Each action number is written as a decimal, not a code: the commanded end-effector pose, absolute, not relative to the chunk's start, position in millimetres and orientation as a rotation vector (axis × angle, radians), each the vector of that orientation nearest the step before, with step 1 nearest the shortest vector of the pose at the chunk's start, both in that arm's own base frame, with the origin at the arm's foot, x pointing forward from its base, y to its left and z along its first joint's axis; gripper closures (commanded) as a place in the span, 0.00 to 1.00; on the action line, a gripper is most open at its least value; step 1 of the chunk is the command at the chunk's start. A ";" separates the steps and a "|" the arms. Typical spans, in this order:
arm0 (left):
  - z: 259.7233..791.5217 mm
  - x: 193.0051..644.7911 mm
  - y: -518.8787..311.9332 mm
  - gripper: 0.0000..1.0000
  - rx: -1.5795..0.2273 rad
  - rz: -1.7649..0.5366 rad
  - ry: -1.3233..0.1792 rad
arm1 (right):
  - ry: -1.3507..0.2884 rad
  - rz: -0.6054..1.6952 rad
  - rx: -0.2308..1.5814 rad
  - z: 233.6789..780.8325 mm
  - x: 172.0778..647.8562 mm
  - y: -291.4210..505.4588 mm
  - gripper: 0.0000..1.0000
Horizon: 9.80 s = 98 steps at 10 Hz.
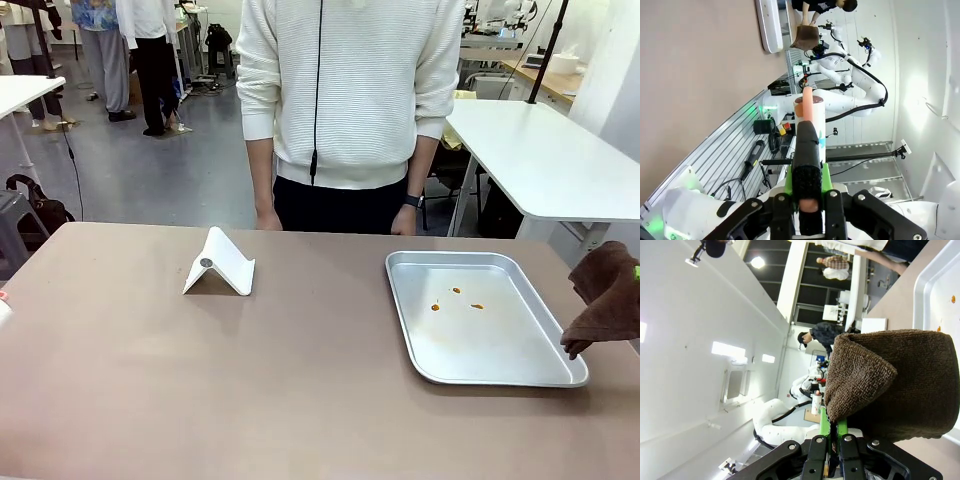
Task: Clean the surface of the table.
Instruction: Clean the area not pointed to by the person, then return the Lint Roller and towel to their original positions.
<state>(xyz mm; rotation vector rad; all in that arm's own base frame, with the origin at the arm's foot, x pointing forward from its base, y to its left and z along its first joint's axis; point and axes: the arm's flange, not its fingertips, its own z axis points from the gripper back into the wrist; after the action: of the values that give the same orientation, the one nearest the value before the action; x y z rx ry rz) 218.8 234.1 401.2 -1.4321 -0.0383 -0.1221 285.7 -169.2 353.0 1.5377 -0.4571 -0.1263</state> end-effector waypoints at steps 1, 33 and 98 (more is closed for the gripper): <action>404.6 216.5 229.1 0.78 -1.433 -0.106 -0.036 | -0.437 -0.138 1.541 360.5 283.9 -169.5 1.00; 404.6 216.5 229.1 0.78 -1.433 -0.106 -0.036 | -0.234 -0.021 0.673 283.6 503.3 -41.1 1.00; 426.1 220.6 210.0 0.78 -1.418 -0.112 -0.043 | -0.346 -0.152 1.551 424.5 368.6 -60.1 0.95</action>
<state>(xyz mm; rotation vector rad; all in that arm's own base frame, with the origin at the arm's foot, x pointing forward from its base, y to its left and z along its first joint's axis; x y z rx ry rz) 219.1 228.5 408.9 -1.4258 -0.0393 -0.1231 354.9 -76.7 415.8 1.5584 -0.2772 -0.1662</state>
